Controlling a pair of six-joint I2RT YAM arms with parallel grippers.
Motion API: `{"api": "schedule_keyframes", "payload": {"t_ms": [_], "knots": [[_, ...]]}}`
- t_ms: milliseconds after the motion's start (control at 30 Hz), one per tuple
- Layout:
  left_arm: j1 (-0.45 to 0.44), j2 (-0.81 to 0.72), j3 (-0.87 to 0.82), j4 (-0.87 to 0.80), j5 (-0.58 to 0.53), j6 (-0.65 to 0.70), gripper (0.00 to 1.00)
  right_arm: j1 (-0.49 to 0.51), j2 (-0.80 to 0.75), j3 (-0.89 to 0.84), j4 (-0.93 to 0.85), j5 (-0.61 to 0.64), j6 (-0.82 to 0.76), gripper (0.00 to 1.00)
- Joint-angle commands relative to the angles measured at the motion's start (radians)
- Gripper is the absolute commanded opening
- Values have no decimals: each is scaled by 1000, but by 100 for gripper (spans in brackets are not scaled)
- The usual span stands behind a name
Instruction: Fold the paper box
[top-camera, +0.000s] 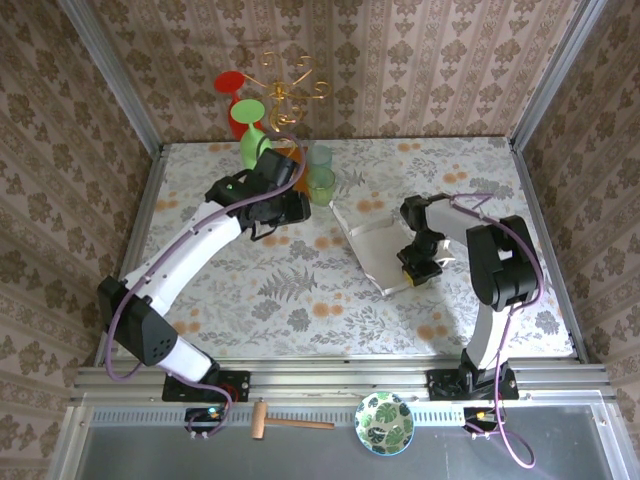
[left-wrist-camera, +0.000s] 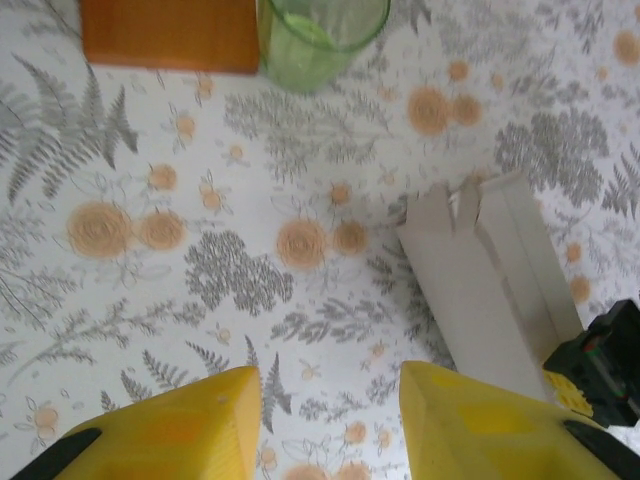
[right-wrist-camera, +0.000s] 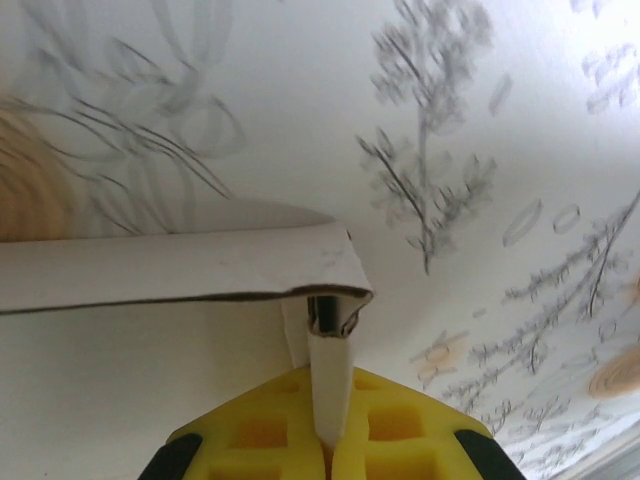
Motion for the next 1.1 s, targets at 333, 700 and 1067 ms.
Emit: {"api": "schedule_keyframes", "payload": {"t_ms": [333,700,1067], "knots": [[-3,-13,-131,145,203,-43,49,21,-162,76,-67,7,20,59],[-4,3,-101,118,215,-67,53,-26,-199,94,249,141,-735,64],[103,-101,-172,86,258,-140,53,-60,8,72,309,66,-1206,48]]}}
